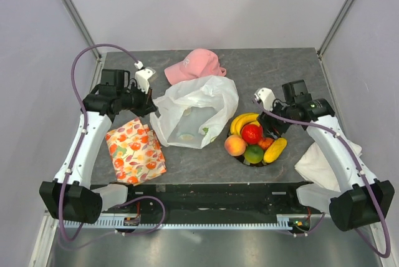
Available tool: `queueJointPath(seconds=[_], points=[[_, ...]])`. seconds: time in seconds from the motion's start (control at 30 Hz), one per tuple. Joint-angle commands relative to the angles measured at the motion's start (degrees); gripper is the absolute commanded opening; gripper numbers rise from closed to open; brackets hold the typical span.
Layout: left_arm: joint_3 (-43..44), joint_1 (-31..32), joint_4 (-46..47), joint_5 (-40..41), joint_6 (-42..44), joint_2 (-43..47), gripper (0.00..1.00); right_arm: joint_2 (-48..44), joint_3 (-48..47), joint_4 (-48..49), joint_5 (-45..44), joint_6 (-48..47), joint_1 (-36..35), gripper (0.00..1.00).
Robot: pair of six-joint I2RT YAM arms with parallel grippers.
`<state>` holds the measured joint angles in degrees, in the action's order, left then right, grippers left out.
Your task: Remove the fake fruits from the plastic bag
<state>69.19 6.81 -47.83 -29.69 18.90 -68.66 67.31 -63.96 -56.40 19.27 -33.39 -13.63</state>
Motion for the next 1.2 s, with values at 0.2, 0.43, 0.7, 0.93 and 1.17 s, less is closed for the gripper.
queueJointPath(seconds=[0.2, 0.43, 0.7, 0.93, 1.17], points=[[4.8, -0.2, 0.3, -1.9, -2.1, -2.5, 0.02, -4.8, 2.3, -11.5, 0.2, -16.6, 6.3, 0.38], [5.5, -0.2, 0.4, -1.2, -1.8, -2.8, 0.02, 0.9, 2.9, -6.9, 2.8, -16.1, 6.2, 0.45], [5.3, -0.2, 0.5, -1.3, -1.9, -3.1, 0.02, 4.1, 3.8, -4.4, 3.9, -16.6, 6.2, 0.56], [5.3, -0.2, 0.5, -1.5, -1.9, -3.5, 0.02, 4.6, 3.3, -3.2, 1.7, -16.2, 5.8, 0.98], [5.7, -0.2, 0.7, -1.9, -1.8, -3.5, 0.02, 1.7, -4.8, -10.1, 0.6, -19.2, 5.7, 0.98]])
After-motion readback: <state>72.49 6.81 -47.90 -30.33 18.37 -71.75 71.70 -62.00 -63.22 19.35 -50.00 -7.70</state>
